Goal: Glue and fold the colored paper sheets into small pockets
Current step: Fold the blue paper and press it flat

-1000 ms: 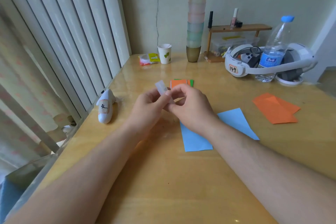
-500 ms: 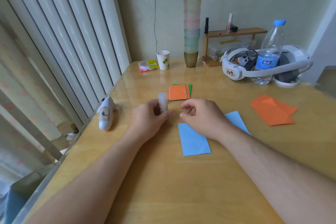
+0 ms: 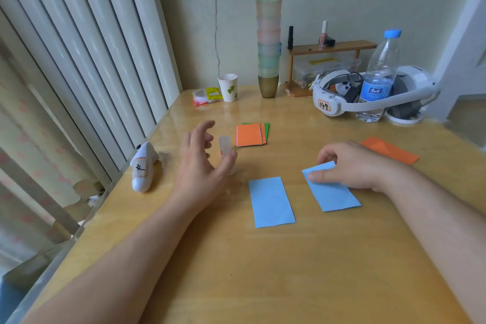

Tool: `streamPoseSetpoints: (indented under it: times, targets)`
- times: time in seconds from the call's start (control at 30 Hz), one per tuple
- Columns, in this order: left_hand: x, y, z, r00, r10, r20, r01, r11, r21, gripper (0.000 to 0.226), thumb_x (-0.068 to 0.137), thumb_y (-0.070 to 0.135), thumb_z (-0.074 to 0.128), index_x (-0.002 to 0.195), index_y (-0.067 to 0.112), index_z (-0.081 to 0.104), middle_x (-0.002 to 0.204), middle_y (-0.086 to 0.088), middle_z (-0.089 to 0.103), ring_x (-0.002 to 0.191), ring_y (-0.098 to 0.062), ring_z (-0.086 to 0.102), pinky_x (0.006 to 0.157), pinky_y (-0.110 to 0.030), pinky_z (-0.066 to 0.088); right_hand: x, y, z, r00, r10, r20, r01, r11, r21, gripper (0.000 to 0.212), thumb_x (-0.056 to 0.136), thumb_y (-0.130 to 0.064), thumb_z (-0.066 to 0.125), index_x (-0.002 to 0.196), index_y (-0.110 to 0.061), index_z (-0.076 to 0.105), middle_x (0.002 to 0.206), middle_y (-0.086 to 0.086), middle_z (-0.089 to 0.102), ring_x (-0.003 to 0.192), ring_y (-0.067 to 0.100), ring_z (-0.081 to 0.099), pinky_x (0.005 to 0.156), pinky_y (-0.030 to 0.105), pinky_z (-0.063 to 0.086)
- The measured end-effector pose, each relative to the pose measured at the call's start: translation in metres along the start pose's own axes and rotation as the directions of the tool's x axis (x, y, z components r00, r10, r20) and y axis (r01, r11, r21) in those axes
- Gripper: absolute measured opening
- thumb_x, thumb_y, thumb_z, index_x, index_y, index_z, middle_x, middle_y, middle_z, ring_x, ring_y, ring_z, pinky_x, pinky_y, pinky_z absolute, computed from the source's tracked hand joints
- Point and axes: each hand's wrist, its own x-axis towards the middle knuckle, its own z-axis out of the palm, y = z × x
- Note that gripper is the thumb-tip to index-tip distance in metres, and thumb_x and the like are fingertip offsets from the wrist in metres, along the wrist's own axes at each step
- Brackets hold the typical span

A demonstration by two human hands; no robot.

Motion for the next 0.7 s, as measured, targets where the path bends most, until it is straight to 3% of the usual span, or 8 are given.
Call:
streamPoseSetpoints:
  times: [0.13,0.2,0.27,0.33,0.4,0.5,0.63,0.7]
  targets:
    - [-0.001,0.011,-0.005,0.941,0.316,-0.12,-0.301,0.945,0.128,0.045,0.088,0.018,0.074,0.128,0.013,0.054,0.122,-0.003,0.05,0.113,-0.022,0.05,0.095,-0.047,0.048,-0.007,0.001,0.001,0.996,-0.094,0.007,0.092,0.987,0.135,0.022,0.085,-0.036,0.086,0.083,-0.022,0.07,0.087,-0.001,0.07,0.078,0.016,0.063,0.063,0.031,0.046]
    - [-0.001,0.02,-0.011,0.902,0.429,-0.048,-0.418,0.895,0.157,0.027,0.089,0.013,0.074,0.114,0.011,0.062,0.12,-0.004,0.051,0.112,-0.026,0.052,0.092,-0.043,0.048,-0.014,-0.011,-0.001,0.988,-0.152,-0.038,0.156,0.925,0.346,0.018,0.087,-0.025,0.085,0.082,-0.017,0.069,0.078,0.0,0.075,0.071,0.015,0.068,0.064,0.031,0.052]
    - [-0.001,0.031,-0.016,0.897,0.435,0.085,-0.441,0.894,0.082,0.018,0.091,0.013,0.074,0.107,0.019,0.067,0.119,0.001,0.053,0.108,-0.02,0.056,0.085,-0.035,0.052,-0.022,-0.029,-0.002,0.97,-0.223,-0.095,0.238,0.807,0.541,0.018,0.089,-0.015,0.083,0.084,-0.014,0.066,0.074,-0.001,0.074,0.068,0.013,0.068,0.063,0.031,0.054]
    - [-0.003,0.042,-0.016,0.903,0.338,0.266,-0.328,0.941,-0.083,0.017,0.094,0.025,0.073,0.11,0.03,0.068,0.121,0.005,0.055,0.106,-0.015,0.06,0.084,-0.029,0.053,-0.031,-0.049,0.001,0.947,-0.285,-0.147,0.31,0.697,0.647,0.019,0.089,-0.009,0.081,0.09,-0.015,0.062,0.073,-0.001,0.074,0.067,0.014,0.069,0.062,0.032,0.054]
    - [-0.005,0.049,-0.011,0.859,0.196,0.473,-0.061,0.956,-0.286,0.024,0.093,0.034,0.073,0.116,0.031,0.066,0.125,0.004,0.058,0.102,-0.013,0.065,0.086,-0.032,0.055,-0.037,-0.065,0.008,0.935,-0.316,-0.16,0.333,0.634,0.698,0.028,0.09,-0.006,0.079,0.103,-0.016,0.057,0.072,0.0,0.076,0.06,0.013,0.069,0.055,0.028,0.053]
    - [-0.011,0.044,-0.004,0.816,0.071,0.574,0.272,0.829,-0.488,0.03,0.086,0.017,0.079,0.11,0.023,0.062,0.119,-0.007,0.065,0.088,-0.019,0.064,0.078,-0.041,0.057,-0.039,-0.076,0.023,0.931,-0.31,-0.192,0.355,0.648,0.674,0.043,0.09,-0.011,0.081,0.11,-0.026,0.046,0.075,-0.005,0.077,0.057,0.012,0.069,0.052,0.027,0.052]
    - [-0.014,0.033,-0.006,0.816,0.026,0.578,0.307,0.827,-0.471,0.02,0.09,-0.002,0.076,0.101,0.01,0.062,0.091,-0.001,0.07,0.073,-0.015,0.059,0.065,-0.027,0.052,-0.032,-0.074,0.042,0.921,-0.285,-0.265,0.389,0.698,0.601,0.041,0.093,-0.018,0.079,0.104,-0.033,0.042,0.071,-0.015,0.074,0.057,0.007,0.066,0.055,0.025,0.049]
    - [-0.016,0.033,-0.007,0.823,-0.018,0.568,0.316,0.845,-0.431,0.012,0.094,0.0,0.073,0.094,0.012,0.072,0.084,-0.006,0.07,0.074,-0.017,0.06,0.068,-0.031,0.052,-0.027,-0.07,0.045,0.906,-0.322,-0.276,0.424,0.674,0.605,0.036,0.093,-0.017,0.078,0.098,-0.038,0.049,0.081,-0.009,0.073,0.063,0.013,0.064,0.063,0.031,0.051]
